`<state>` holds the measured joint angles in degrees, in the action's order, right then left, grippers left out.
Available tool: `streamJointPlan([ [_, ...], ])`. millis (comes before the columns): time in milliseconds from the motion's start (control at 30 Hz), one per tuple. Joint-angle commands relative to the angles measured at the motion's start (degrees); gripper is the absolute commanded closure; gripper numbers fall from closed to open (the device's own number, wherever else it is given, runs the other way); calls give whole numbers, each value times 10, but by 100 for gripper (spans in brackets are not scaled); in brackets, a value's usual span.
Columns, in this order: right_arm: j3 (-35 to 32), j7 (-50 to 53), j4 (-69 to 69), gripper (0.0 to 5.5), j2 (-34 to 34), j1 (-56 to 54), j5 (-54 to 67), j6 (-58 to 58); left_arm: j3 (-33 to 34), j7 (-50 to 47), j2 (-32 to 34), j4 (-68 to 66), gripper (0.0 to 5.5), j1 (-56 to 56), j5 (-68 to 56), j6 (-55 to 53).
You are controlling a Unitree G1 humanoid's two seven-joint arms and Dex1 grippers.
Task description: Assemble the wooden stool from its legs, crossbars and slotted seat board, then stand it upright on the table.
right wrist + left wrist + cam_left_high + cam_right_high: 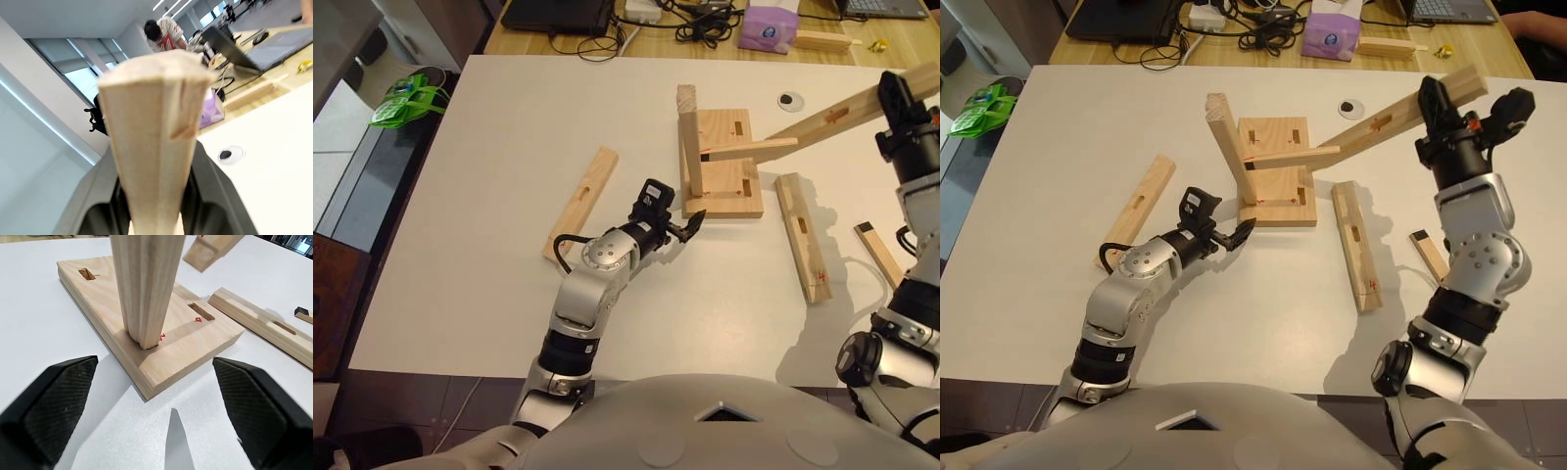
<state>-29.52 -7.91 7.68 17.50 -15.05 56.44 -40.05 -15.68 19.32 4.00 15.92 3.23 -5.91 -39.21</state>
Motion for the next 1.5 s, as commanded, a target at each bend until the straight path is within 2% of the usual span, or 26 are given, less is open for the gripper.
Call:
streamJointPlan([
  [33,-2,19,69,448,3,68,34,-43,10,-4,15,16,116,-9,-5,-10],
  [300,1,9,71,448,6,88,-1,-2,10,-3,28,9,116,-4,-4,-2],
  [733,63,-4,66,448,-10,141,-73,50,-8,-13,18,4,116,-11,-2,12],
  [1167,47,75,42,448,-37,83,-10,25,-13,-26,7,-19,116,-6,-1,36],
  [1500,52,65,61,448,-43,64,20,29,-12,-30,1,-41,116,-1,0,55],
])
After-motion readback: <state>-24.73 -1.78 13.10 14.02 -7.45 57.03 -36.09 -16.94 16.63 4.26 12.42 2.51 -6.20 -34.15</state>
